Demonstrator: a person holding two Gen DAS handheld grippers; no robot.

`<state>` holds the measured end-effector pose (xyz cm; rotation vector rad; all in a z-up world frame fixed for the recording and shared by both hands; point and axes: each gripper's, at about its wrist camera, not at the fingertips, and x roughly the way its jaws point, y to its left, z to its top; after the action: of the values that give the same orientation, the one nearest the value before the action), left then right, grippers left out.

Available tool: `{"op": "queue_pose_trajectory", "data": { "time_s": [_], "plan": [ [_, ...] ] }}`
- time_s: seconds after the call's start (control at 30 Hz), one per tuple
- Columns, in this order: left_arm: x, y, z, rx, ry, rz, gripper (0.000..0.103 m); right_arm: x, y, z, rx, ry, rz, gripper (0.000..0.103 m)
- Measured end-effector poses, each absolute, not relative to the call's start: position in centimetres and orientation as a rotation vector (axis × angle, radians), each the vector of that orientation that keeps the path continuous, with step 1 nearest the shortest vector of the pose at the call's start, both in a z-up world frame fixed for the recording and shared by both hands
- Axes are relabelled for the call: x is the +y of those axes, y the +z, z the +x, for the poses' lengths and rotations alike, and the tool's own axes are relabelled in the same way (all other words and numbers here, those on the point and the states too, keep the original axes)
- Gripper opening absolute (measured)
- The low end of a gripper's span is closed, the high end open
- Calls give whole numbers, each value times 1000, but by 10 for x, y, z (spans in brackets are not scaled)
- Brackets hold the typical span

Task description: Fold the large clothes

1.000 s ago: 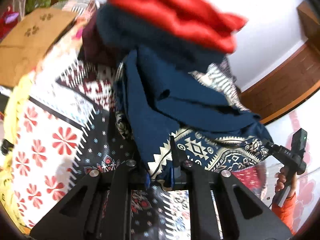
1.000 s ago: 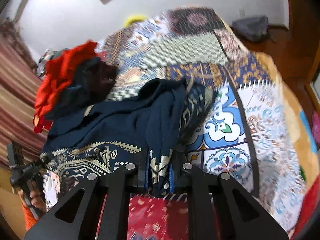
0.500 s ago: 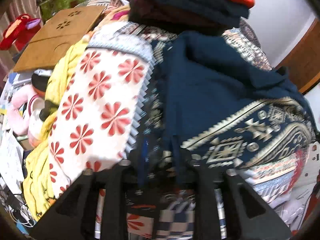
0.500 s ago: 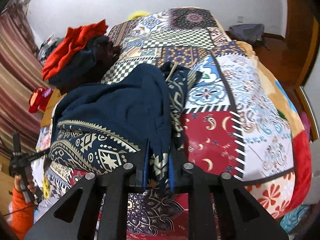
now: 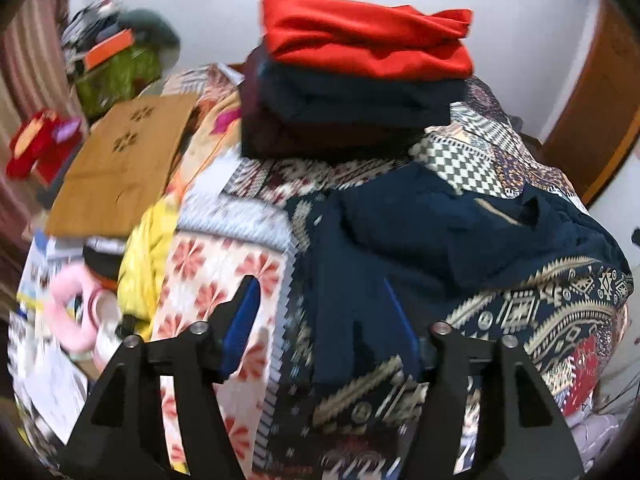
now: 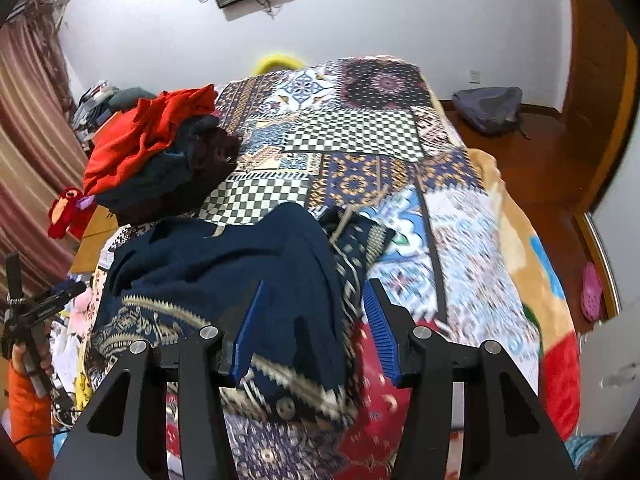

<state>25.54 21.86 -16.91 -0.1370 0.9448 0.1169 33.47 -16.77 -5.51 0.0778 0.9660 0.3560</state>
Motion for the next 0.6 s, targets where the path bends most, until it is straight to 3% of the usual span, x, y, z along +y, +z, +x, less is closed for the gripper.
{"op": "queue_pose_trajectory", "data": {
  "time_s": [0.13, 0.33, 0.6],
  "plan": [
    [207, -189, 295, 1008, 62, -34, 69, -148, -62, 364, 1008, 405, 14, 56],
    [205, -239, 350, 1160, -30, -22, 70, -119, -107, 416, 1192, 480, -88, 56],
    [243, -240, 402, 1115, 118, -191, 70, -146, -154, 461, 1273, 298, -66, 56]
  ]
}}
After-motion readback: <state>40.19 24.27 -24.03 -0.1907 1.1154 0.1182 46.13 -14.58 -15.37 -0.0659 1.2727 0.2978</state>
